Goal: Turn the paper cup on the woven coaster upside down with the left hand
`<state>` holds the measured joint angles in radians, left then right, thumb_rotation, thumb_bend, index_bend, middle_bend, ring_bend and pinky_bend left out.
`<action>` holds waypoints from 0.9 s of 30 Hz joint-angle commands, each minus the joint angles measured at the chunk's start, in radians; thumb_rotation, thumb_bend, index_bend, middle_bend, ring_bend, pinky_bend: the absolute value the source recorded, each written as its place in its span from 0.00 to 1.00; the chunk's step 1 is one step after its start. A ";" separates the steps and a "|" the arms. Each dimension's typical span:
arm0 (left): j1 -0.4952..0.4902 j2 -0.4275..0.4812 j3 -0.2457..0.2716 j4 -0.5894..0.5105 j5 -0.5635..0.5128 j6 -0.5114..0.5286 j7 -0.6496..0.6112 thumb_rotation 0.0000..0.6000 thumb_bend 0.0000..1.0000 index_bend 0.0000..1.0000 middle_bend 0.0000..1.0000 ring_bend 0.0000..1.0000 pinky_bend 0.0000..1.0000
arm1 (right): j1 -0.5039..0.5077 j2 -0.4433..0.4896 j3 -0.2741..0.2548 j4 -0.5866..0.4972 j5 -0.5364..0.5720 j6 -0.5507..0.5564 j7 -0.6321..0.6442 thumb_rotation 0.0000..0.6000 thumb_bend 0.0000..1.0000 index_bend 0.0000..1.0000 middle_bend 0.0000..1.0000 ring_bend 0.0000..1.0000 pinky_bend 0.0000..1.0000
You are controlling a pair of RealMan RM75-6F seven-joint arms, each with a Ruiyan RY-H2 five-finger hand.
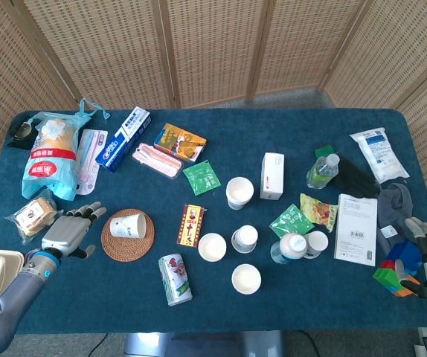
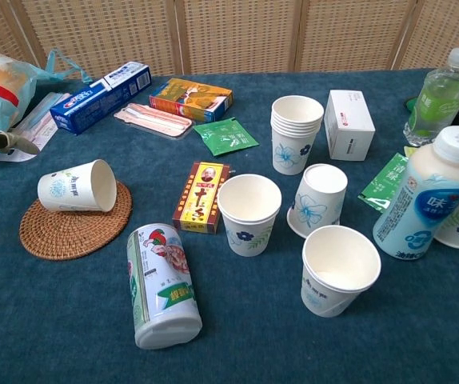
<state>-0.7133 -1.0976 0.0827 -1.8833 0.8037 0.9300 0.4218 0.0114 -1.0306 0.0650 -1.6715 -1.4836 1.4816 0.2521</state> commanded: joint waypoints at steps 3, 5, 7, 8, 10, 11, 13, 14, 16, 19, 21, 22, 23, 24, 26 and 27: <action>-0.016 -0.033 -0.011 0.014 -0.033 -0.008 0.029 1.00 0.43 0.00 0.00 0.00 0.15 | 0.000 0.000 -0.001 0.004 -0.001 0.001 0.008 1.00 0.53 0.00 0.00 0.00 0.00; -0.022 -0.046 -0.016 0.020 -0.046 -0.006 0.039 1.00 0.43 0.00 0.00 0.00 0.16 | -0.001 0.000 -0.002 0.006 -0.001 0.002 0.014 1.00 0.53 0.00 0.00 0.00 0.00; -0.032 -0.059 -0.023 0.027 -0.062 -0.007 0.051 1.00 0.43 0.00 0.00 0.00 0.16 | -0.002 0.000 -0.002 0.010 0.001 0.002 0.020 1.00 0.53 0.00 0.00 0.00 0.00; -0.036 -0.064 -0.025 0.030 -0.069 -0.008 0.056 1.00 0.43 0.00 0.00 0.00 0.16 | -0.002 0.000 -0.002 0.011 0.001 0.003 0.022 1.00 0.53 0.00 0.00 0.00 0.00; -0.046 -0.077 -0.029 0.038 -0.087 -0.012 0.067 1.00 0.43 0.00 0.00 0.00 0.16 | -0.004 0.000 -0.002 0.013 0.002 0.005 0.027 1.00 0.53 0.00 0.00 0.00 0.00; -0.049 -0.083 -0.032 0.042 -0.095 -0.014 0.069 1.00 0.43 0.01 0.00 0.00 0.17 | -0.004 0.001 -0.002 0.014 0.002 0.006 0.029 1.00 0.53 0.00 0.00 0.00 0.00; -0.056 -0.095 -0.034 0.051 -0.111 -0.018 0.077 1.00 0.42 0.02 0.00 0.00 0.17 | -0.007 0.002 -0.002 0.016 0.004 0.008 0.033 1.00 0.53 0.00 0.00 0.00 0.00; -0.059 -0.100 -0.035 0.054 -0.117 -0.018 0.079 1.00 0.43 0.03 0.00 0.00 0.17 | -0.008 0.002 -0.002 0.017 0.005 0.009 0.035 1.00 0.53 0.00 0.00 0.00 0.00; -0.064 -0.109 -0.036 0.061 -0.128 -0.021 0.083 1.00 0.43 0.04 0.00 0.00 0.18 | -0.010 0.003 -0.002 0.018 0.007 0.011 0.039 1.00 0.53 0.00 0.00 0.00 0.00; -0.071 -0.119 -0.040 0.069 -0.141 -0.034 0.081 1.00 0.43 0.05 0.00 0.00 0.19 | -0.010 0.004 -0.002 0.019 0.008 0.010 0.046 1.00 0.53 0.00 0.00 0.00 0.00; -0.076 -0.122 -0.043 0.072 -0.145 -0.041 0.077 1.00 0.43 0.07 0.00 0.00 0.20 | -0.010 0.004 -0.003 0.019 0.006 0.010 0.047 1.00 0.53 0.00 0.00 0.00 0.00; -0.078 -0.123 -0.042 0.072 -0.146 -0.043 0.079 1.00 0.43 0.08 0.00 0.00 0.20 | -0.010 0.004 -0.003 0.018 0.005 0.010 0.049 1.00 0.53 0.00 0.00 0.00 0.00; -0.081 -0.124 -0.042 0.073 -0.147 -0.043 0.081 1.00 0.43 0.08 0.00 0.00 0.20 | -0.010 0.005 -0.003 0.018 0.004 0.011 0.050 1.00 0.53 0.00 0.00 0.00 0.00; -0.084 -0.125 -0.041 0.074 -0.148 -0.043 0.085 1.00 0.43 0.09 0.00 0.00 0.21 | -0.010 0.005 -0.003 0.018 0.003 0.012 0.052 1.00 0.53 0.00 0.00 0.00 0.00; -0.088 -0.127 -0.043 0.074 -0.151 -0.042 0.087 1.00 0.43 0.10 0.00 0.00 0.21 | -0.010 0.004 -0.003 0.018 0.003 0.012 0.053 1.00 0.53 0.00 0.00 0.00 0.00; -0.092 -0.127 -0.042 0.074 -0.153 -0.043 0.091 1.00 0.43 0.11 0.00 0.00 0.21 | -0.009 0.004 -0.003 0.018 0.002 0.011 0.054 1.00 0.53 0.00 0.00 0.00 0.00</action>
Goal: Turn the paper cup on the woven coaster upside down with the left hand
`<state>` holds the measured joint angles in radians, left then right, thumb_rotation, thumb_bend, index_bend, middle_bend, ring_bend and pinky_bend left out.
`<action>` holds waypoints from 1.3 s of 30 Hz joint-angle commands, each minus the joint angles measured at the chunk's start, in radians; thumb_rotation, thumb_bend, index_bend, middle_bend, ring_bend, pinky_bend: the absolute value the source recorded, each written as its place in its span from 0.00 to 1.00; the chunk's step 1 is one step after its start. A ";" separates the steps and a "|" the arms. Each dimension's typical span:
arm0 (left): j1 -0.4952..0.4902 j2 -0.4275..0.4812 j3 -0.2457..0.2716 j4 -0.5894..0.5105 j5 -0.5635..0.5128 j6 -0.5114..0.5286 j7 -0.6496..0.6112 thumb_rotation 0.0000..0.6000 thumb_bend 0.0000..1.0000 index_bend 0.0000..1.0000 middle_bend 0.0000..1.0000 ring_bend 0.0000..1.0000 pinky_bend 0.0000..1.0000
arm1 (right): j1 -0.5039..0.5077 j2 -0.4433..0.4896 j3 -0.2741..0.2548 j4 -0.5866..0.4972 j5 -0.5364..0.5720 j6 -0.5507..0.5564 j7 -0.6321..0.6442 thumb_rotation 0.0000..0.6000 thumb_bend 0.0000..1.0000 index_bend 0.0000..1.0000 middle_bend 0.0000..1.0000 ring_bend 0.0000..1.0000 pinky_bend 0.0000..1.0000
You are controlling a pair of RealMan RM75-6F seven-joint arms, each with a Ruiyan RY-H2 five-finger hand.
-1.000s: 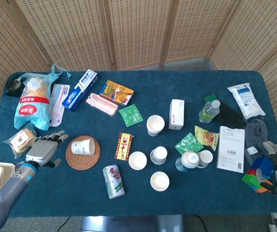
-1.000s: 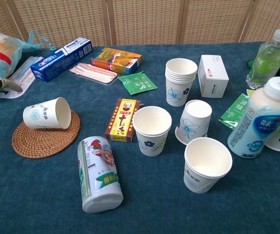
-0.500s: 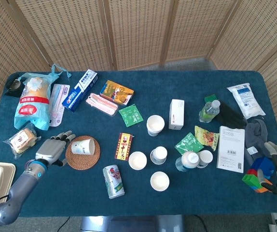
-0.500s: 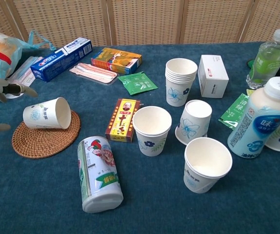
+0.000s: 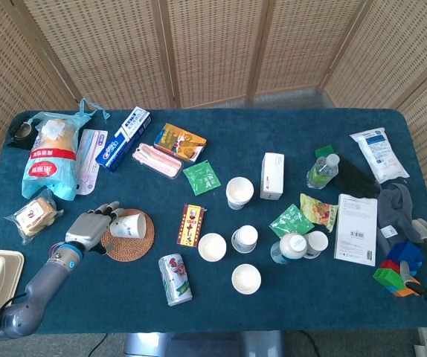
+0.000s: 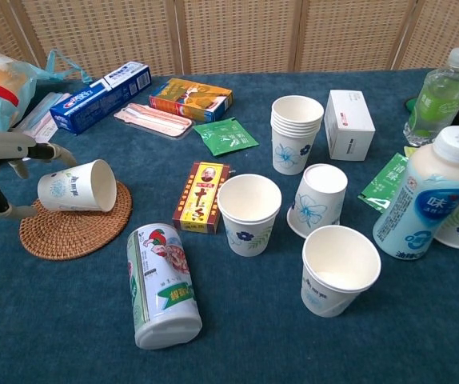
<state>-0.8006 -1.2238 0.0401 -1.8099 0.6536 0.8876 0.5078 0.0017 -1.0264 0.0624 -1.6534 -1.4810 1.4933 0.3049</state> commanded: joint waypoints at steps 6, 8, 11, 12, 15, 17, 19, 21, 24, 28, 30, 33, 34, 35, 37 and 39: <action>-0.018 -0.004 0.002 -0.001 -0.023 0.000 0.015 1.00 0.46 0.15 0.00 0.00 0.22 | 0.000 0.001 0.000 0.002 -0.003 0.001 0.018 1.00 0.53 0.00 0.00 0.00 0.00; -0.021 -0.006 0.004 0.001 -0.030 -0.002 0.017 1.00 0.47 0.16 0.00 0.00 0.23 | 0.000 0.000 0.000 0.004 -0.002 0.000 0.023 1.00 0.53 0.00 0.00 0.00 0.00; -0.022 -0.016 0.004 0.007 -0.037 0.008 0.018 1.00 0.48 0.20 0.00 0.01 0.26 | -0.002 0.000 -0.001 0.008 -0.003 0.002 0.037 1.00 0.53 0.00 0.00 0.00 0.00; -0.020 -0.023 0.002 0.011 -0.036 0.019 0.017 1.00 0.50 0.22 0.00 0.02 0.27 | -0.002 -0.001 -0.001 0.010 -0.003 0.003 0.038 1.00 0.53 0.00 0.00 0.00 0.00; -0.018 -0.032 0.002 0.016 -0.038 0.033 0.020 1.00 0.52 0.25 0.01 0.06 0.30 | -0.002 -0.001 -0.001 0.013 -0.005 0.003 0.051 1.00 0.53 0.00 0.00 0.00 0.00; -0.018 -0.036 -0.001 0.018 -0.040 0.039 0.018 1.00 0.53 0.26 0.02 0.08 0.32 | -0.002 -0.001 -0.001 0.015 -0.008 0.004 0.057 1.00 0.53 0.00 0.00 0.00 0.00; -0.013 -0.044 -0.005 0.022 -0.036 0.056 0.017 1.00 0.54 0.28 0.04 0.10 0.34 | -0.002 -0.001 -0.002 0.016 -0.011 0.005 0.059 1.00 0.53 0.00 0.00 0.00 0.00; -0.010 -0.048 -0.006 0.025 -0.032 0.064 0.015 1.00 0.55 0.29 0.05 0.11 0.35 | -0.002 -0.001 -0.003 0.014 -0.013 0.007 0.063 1.00 0.53 0.00 0.00 0.00 0.00; -0.005 -0.044 -0.011 0.023 -0.021 0.068 0.008 1.00 0.56 0.29 0.06 0.11 0.35 | -0.003 0.000 -0.002 0.014 -0.014 0.008 0.063 1.00 0.53 0.00 0.00 0.00 0.00; -0.003 -0.027 -0.009 0.017 0.015 0.091 0.024 1.00 0.56 0.30 0.06 0.12 0.36 | -0.002 0.000 -0.003 0.014 -0.015 0.008 0.064 1.00 0.53 0.00 0.00 0.00 0.00; -0.003 -0.012 -0.005 0.005 0.039 0.110 0.044 1.00 0.56 0.31 0.06 0.12 0.36 | -0.002 0.000 -0.003 0.014 -0.017 0.010 0.063 1.00 0.53 0.00 0.00 0.00 0.00; -0.008 0.022 0.002 -0.017 0.079 0.127 0.077 1.00 0.57 0.32 0.06 0.12 0.36 | -0.002 -0.002 -0.004 0.017 -0.019 0.010 0.067 1.00 0.53 0.00 0.00 0.00 0.00; -0.010 0.033 0.007 -0.021 0.093 0.135 0.097 1.00 0.57 0.32 0.06 0.12 0.36 | -0.002 -0.003 -0.004 0.018 -0.019 0.010 0.068 1.00 0.53 0.00 0.00 0.00 0.00; -0.013 0.043 0.013 -0.026 0.108 0.142 0.115 1.00 0.57 0.33 0.06 0.12 0.36 | -0.002 -0.004 -0.005 0.020 -0.020 0.010 0.069 1.00 0.53 0.00 0.00 0.00 0.00; -0.015 0.064 0.023 -0.040 0.129 0.155 0.150 1.00 0.57 0.33 0.06 0.12 0.35 | -0.002 -0.006 -0.005 0.023 -0.020 0.009 0.074 1.00 0.53 0.00 0.00 0.00 0.00; -0.017 0.083 0.036 -0.048 0.153 0.167 0.188 1.00 0.57 0.32 0.05 0.12 0.35 | -0.002 -0.009 -0.006 0.026 -0.021 0.009 0.078 1.00 0.53 0.00 0.00 0.00 0.00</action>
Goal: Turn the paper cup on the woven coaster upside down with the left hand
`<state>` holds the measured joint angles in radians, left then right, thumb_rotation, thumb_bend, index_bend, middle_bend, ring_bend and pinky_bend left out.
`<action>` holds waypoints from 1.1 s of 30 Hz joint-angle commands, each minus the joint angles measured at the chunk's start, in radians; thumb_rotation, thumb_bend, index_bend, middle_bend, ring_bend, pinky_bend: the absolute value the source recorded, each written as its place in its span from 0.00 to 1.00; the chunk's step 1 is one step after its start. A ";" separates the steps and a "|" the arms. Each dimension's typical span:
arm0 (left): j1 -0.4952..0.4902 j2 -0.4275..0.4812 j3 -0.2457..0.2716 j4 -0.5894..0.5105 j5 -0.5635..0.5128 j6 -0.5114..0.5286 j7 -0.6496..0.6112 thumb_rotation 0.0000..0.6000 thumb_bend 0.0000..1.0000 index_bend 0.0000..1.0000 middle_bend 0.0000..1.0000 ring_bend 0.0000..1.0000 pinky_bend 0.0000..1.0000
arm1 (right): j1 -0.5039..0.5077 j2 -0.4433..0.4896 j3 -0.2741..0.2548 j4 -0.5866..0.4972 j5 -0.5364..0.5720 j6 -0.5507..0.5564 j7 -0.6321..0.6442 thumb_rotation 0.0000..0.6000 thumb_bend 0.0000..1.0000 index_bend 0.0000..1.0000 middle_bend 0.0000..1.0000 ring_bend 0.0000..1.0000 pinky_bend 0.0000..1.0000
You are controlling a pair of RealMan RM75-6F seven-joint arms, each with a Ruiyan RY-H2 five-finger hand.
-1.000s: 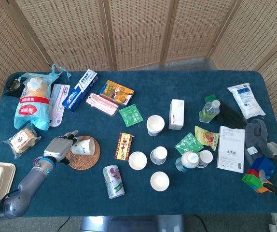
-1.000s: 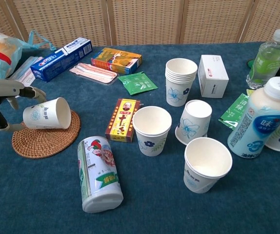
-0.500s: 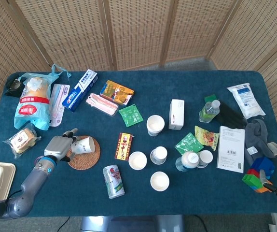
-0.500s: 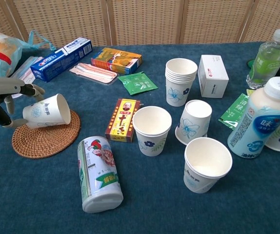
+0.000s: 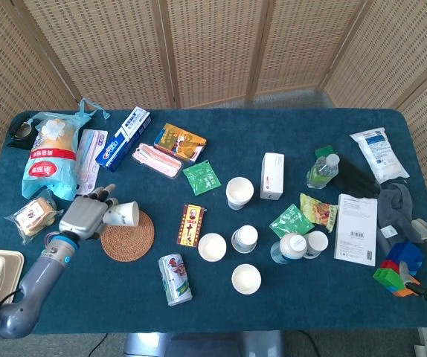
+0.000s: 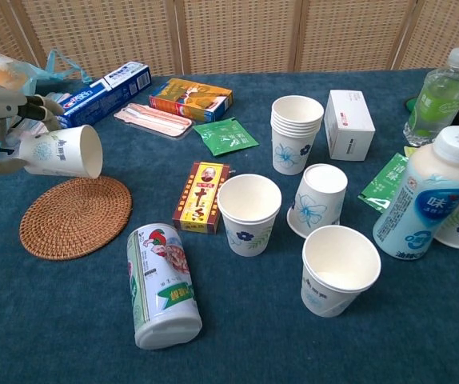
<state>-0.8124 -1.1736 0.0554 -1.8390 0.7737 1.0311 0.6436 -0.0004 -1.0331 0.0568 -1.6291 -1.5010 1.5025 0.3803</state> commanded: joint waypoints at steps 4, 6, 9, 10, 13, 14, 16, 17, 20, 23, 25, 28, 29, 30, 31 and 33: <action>-0.007 0.058 0.052 -0.031 0.080 0.051 0.139 1.00 0.57 0.33 0.05 0.12 0.35 | 0.003 -0.004 -0.001 0.007 0.000 -0.005 0.005 1.00 0.53 0.00 0.00 0.00 0.00; -0.005 0.067 0.068 -0.036 0.102 0.069 0.189 1.00 0.57 0.33 0.05 0.12 0.35 | 0.005 -0.005 0.000 0.007 -0.002 -0.006 0.006 1.00 0.53 0.00 0.00 0.00 0.00; -0.003 0.076 0.090 -0.040 0.133 0.092 0.262 1.00 0.57 0.32 0.05 0.12 0.35 | 0.008 -0.006 0.000 0.006 -0.003 -0.009 0.004 1.00 0.53 0.00 0.00 0.00 0.00; -0.003 0.078 0.096 -0.040 0.143 0.098 0.283 1.00 0.57 0.32 0.05 0.12 0.35 | 0.009 -0.006 0.001 0.006 -0.003 -0.010 0.004 1.00 0.53 0.00 0.00 0.00 0.00; -0.003 0.082 0.118 -0.034 0.170 0.124 0.373 1.00 0.57 0.32 0.04 0.12 0.35 | 0.012 -0.008 0.001 0.006 -0.003 -0.014 0.002 1.00 0.53 0.00 0.00 0.00 0.00; -0.003 0.081 0.122 -0.033 0.173 0.129 0.398 1.00 0.57 0.32 0.04 0.12 0.35 | 0.013 -0.009 0.001 0.006 -0.003 -0.014 0.002 1.00 0.53 0.00 0.00 0.00 0.00; -0.006 0.078 0.133 -0.031 0.183 0.134 0.455 1.00 0.57 0.32 0.03 0.12 0.34 | 0.014 -0.010 0.000 0.006 -0.004 -0.015 0.002 1.00 0.53 0.00 0.00 0.00 0.00; -0.007 0.075 0.138 -0.028 0.189 0.137 0.480 1.00 0.57 0.33 0.03 0.12 0.34 | 0.015 -0.010 0.001 0.006 -0.005 -0.015 0.001 1.00 0.53 0.00 0.00 0.00 0.00; -0.009 0.055 0.150 -0.019 0.208 0.149 0.562 1.00 0.57 0.33 0.02 0.12 0.33 | 0.016 -0.011 0.001 0.005 -0.005 -0.015 0.002 0.99 0.53 0.00 0.00 0.00 0.00; -0.009 0.028 0.155 -0.008 0.222 0.150 0.615 1.00 0.57 0.33 0.02 0.11 0.33 | 0.017 -0.012 0.001 0.005 -0.005 -0.016 0.002 1.00 0.53 0.00 0.00 0.00 0.00; -0.010 0.009 0.160 0.004 0.230 0.148 0.654 1.00 0.57 0.33 0.02 0.11 0.33 | 0.017 -0.011 0.001 0.007 -0.003 -0.016 0.004 1.00 0.53 0.00 0.00 0.00 0.00; -0.012 -0.016 0.170 0.019 0.230 0.136 0.706 1.00 0.57 0.33 0.02 0.11 0.33 | 0.015 -0.011 0.001 0.010 0.001 -0.017 0.008 1.00 0.53 0.00 0.00 0.00 0.00; -0.013 -0.022 0.172 0.022 0.230 0.133 0.719 1.00 0.57 0.33 0.02 0.11 0.33 | 0.015 -0.011 0.001 0.011 0.003 -0.018 0.009 1.00 0.53 0.00 0.00 0.00 0.00; -0.014 -0.031 0.172 0.025 0.230 0.132 0.734 1.00 0.57 0.33 0.02 0.11 0.33 | 0.015 -0.011 0.001 0.012 0.004 -0.018 0.011 1.00 0.53 0.00 0.00 0.00 0.00; -0.014 -0.036 0.172 0.027 0.228 0.132 0.746 1.00 0.57 0.34 0.02 0.11 0.33 | 0.015 -0.011 0.001 0.013 0.004 -0.018 0.012 1.00 0.53 0.00 0.00 0.00 0.00; -0.015 -0.048 0.170 0.030 0.223 0.137 0.777 1.00 0.57 0.34 0.02 0.11 0.33 | 0.015 -0.011 0.001 0.015 0.004 -0.019 0.014 0.99 0.53 0.00 0.00 0.00 0.00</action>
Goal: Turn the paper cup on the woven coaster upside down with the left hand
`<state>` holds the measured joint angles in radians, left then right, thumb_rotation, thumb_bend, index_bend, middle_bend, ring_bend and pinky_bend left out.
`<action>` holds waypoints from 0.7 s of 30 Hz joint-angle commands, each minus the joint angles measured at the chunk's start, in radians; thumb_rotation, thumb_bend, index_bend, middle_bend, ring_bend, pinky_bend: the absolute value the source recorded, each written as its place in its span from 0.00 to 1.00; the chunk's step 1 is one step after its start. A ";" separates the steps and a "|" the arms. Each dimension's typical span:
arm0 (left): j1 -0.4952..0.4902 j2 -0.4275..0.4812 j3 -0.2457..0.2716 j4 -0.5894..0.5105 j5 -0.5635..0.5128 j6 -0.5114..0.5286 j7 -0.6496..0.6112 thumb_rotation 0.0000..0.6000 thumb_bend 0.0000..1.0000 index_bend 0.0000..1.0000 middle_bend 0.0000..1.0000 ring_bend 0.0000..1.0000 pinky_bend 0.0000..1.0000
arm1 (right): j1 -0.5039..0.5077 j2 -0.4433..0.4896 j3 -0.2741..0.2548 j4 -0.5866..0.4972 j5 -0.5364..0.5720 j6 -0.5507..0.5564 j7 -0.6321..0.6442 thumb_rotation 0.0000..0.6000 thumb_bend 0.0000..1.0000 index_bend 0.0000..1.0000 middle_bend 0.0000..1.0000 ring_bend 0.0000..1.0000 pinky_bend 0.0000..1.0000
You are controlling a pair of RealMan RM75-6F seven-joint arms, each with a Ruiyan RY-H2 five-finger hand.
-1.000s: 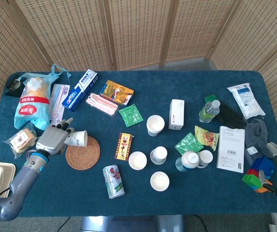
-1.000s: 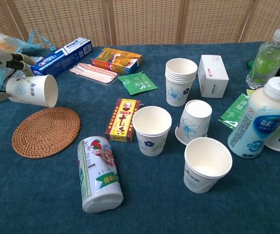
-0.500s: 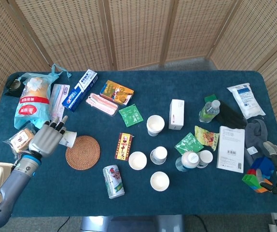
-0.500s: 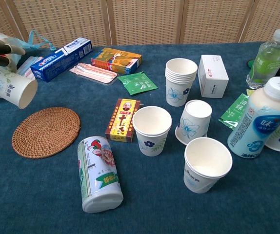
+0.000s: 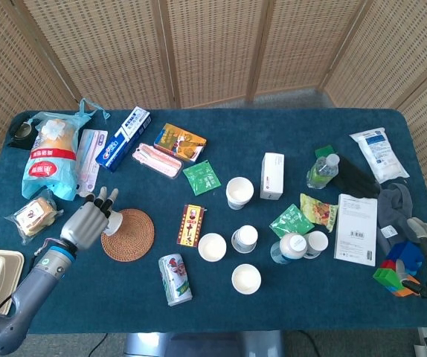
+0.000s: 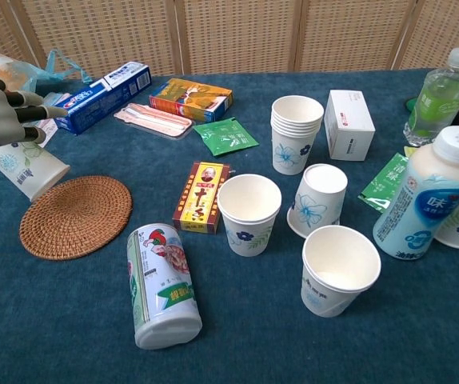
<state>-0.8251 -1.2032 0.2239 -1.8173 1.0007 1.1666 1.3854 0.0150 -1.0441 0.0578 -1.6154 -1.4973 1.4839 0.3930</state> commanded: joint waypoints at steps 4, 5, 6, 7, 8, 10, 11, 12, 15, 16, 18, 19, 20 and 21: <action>-0.006 -0.040 0.004 0.015 -0.004 0.004 0.086 1.00 0.57 0.34 0.01 0.11 0.32 | 0.000 0.001 0.001 0.004 0.001 0.000 0.006 1.00 0.53 0.00 0.00 0.00 0.00; -0.005 -0.045 0.004 0.014 -0.005 0.005 0.093 1.00 0.57 0.34 0.01 0.11 0.32 | 0.000 0.001 0.000 0.005 0.001 0.000 0.007 1.00 0.53 0.00 0.00 0.00 0.00; -0.005 -0.050 0.003 0.012 -0.007 0.005 0.103 1.00 0.57 0.33 0.00 0.11 0.32 | 0.000 0.001 0.001 0.005 0.001 0.000 0.009 1.00 0.53 0.00 0.00 0.00 0.00; -0.005 -0.053 0.003 0.010 -0.010 0.007 0.109 1.00 0.57 0.33 0.00 0.10 0.32 | 0.000 0.001 0.000 0.006 0.001 0.001 0.010 1.00 0.53 0.00 0.00 0.00 0.00; -0.004 -0.057 0.002 0.009 -0.011 0.010 0.116 1.00 0.57 0.33 0.00 0.10 0.32 | -0.001 0.001 0.000 0.006 0.000 0.001 0.011 1.00 0.53 0.00 0.00 0.00 0.00; -0.003 -0.063 0.003 0.007 -0.011 0.013 0.130 1.00 0.57 0.32 0.00 0.09 0.31 | -0.003 0.002 -0.001 0.008 -0.001 0.004 0.017 1.00 0.53 0.00 0.00 0.00 0.00; -0.003 -0.066 0.004 0.006 -0.011 0.013 0.135 1.00 0.57 0.32 0.00 0.09 0.30 | -0.004 0.002 -0.001 0.010 0.000 0.005 0.018 1.00 0.53 0.00 0.00 0.00 0.00; -0.001 -0.069 0.005 0.005 -0.013 0.016 0.141 1.00 0.57 0.31 0.00 0.08 0.30 | -0.005 0.002 -0.002 0.011 -0.001 0.007 0.021 1.00 0.53 0.00 0.00 0.00 0.00; 0.002 -0.077 0.009 -0.001 -0.019 0.027 0.168 1.00 0.57 0.25 0.00 0.05 0.28 | -0.008 0.003 -0.003 0.015 -0.003 0.011 0.030 1.00 0.53 0.00 0.00 0.00 0.00; 0.003 -0.079 0.009 -0.003 -0.019 0.029 0.174 1.00 0.57 0.23 0.00 0.04 0.27 | -0.009 0.003 -0.004 0.016 -0.004 0.012 0.034 1.00 0.53 0.00 0.00 0.00 0.00; 0.007 -0.082 0.009 -0.006 -0.017 0.038 0.180 1.00 0.57 0.19 0.00 0.01 0.25 | -0.011 0.005 -0.005 0.018 -0.008 0.016 0.040 1.00 0.53 0.00 0.00 0.00 0.00; 0.009 -0.084 0.009 -0.007 -0.017 0.045 0.185 1.00 0.57 0.16 0.00 0.01 0.24 | -0.011 0.005 -0.005 0.019 -0.008 0.017 0.040 1.00 0.53 0.00 0.00 0.00 0.00; 0.011 -0.086 0.008 -0.010 -0.017 0.052 0.191 1.00 0.57 0.12 0.00 0.00 0.23 | -0.012 0.006 -0.005 0.019 -0.009 0.018 0.041 1.00 0.53 0.00 0.00 0.00 0.00; 0.014 -0.088 0.007 -0.012 -0.014 0.060 0.196 1.00 0.57 0.09 0.00 0.00 0.22 | -0.013 0.007 -0.006 0.018 -0.010 0.020 0.042 0.99 0.53 0.00 0.00 0.00 0.00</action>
<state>-0.8152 -1.2876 0.2320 -1.8257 0.9842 1.2178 1.5741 0.0026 -1.0376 0.0524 -1.5969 -1.5070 1.5034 0.4343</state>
